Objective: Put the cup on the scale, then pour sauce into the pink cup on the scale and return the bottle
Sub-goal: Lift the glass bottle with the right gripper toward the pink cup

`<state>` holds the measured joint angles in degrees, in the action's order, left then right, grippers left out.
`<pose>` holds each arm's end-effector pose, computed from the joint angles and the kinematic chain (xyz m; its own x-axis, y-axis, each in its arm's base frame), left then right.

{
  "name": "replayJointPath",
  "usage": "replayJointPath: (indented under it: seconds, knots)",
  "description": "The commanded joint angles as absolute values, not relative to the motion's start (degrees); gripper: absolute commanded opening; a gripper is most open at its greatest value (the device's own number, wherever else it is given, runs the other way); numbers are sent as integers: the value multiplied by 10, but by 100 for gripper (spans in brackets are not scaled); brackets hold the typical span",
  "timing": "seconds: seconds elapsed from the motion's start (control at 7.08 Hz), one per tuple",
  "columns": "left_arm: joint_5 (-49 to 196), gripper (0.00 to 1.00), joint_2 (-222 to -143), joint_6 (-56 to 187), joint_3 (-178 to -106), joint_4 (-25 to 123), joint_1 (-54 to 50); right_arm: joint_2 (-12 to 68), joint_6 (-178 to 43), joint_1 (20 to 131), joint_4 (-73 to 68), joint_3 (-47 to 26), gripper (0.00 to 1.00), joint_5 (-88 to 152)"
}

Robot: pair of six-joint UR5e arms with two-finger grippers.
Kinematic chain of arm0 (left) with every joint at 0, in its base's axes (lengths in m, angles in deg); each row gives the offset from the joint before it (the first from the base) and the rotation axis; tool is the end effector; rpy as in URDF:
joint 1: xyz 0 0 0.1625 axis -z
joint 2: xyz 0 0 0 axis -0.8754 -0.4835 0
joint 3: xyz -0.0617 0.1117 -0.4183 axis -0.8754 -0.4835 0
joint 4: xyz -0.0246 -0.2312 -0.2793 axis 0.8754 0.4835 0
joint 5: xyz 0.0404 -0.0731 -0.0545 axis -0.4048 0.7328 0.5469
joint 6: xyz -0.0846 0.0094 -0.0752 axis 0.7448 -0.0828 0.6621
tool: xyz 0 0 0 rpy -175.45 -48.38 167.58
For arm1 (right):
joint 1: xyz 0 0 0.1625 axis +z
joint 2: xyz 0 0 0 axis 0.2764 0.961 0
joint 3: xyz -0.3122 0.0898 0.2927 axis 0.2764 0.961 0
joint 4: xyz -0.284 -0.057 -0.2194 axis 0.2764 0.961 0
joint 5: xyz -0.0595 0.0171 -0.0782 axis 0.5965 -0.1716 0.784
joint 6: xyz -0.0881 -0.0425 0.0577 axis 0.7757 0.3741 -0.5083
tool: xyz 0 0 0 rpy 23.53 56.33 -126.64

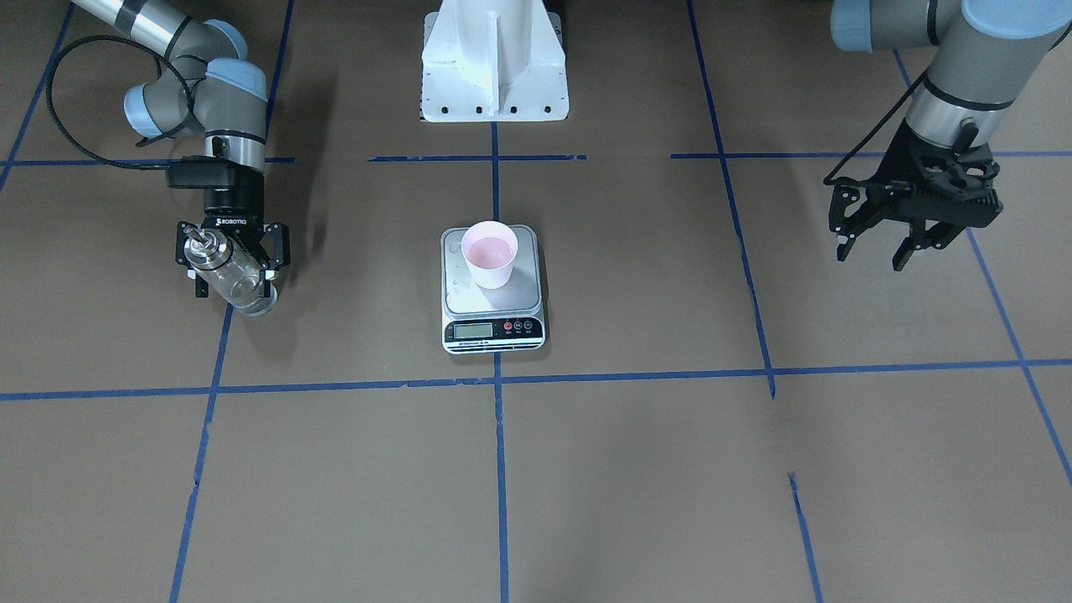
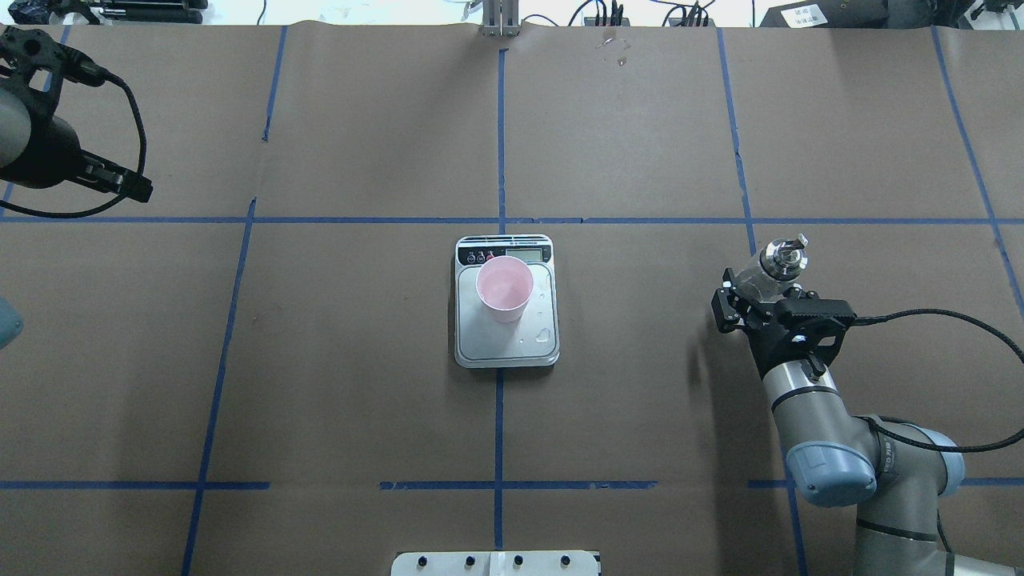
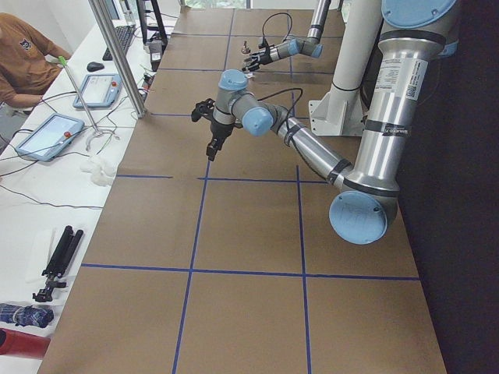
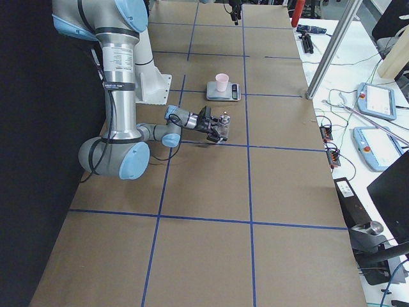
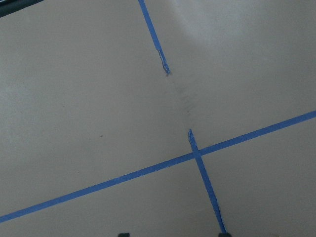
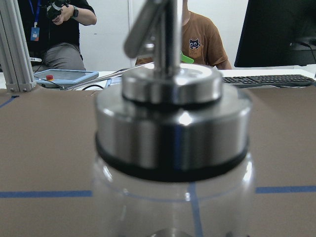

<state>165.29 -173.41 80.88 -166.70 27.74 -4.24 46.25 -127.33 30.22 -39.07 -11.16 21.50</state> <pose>0.1973 -0.4645 0.4083 0.7521 0.3065 -0.5834 -0.0427 0.9061 0.4209 -0.3880 -0.3332 0.5209 0.7180 0.0500 0.6942 -0.6544 0.3882 0.6489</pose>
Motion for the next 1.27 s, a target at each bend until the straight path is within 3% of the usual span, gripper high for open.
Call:
replayJointPath:
  seconds: [0.0, 0.14, 0.28, 0.71, 1.13]
  knots:
    - [1653, 68, -1734, 809, -1667, 277, -43, 460, -1273, 300, -392, -113, 40, 217]
    - [1653, 68, -1734, 809, -1667, 277, -42, 460, -1272, 297, -391, -112, 15, 224]
    - [1654, 68, -1734, 809, -1672, 277, -42, 460, -1262, 298, -390, -117, 0, 231]
    - [1655, 68, -1734, 809, -1678, 277, -42, 461, -1104, 301, -381, -202, 0, 231]
    - [1659, 68, -1734, 809, -1679, 277, -40, 426, -1086, 301, -137, -298, 0, 232]
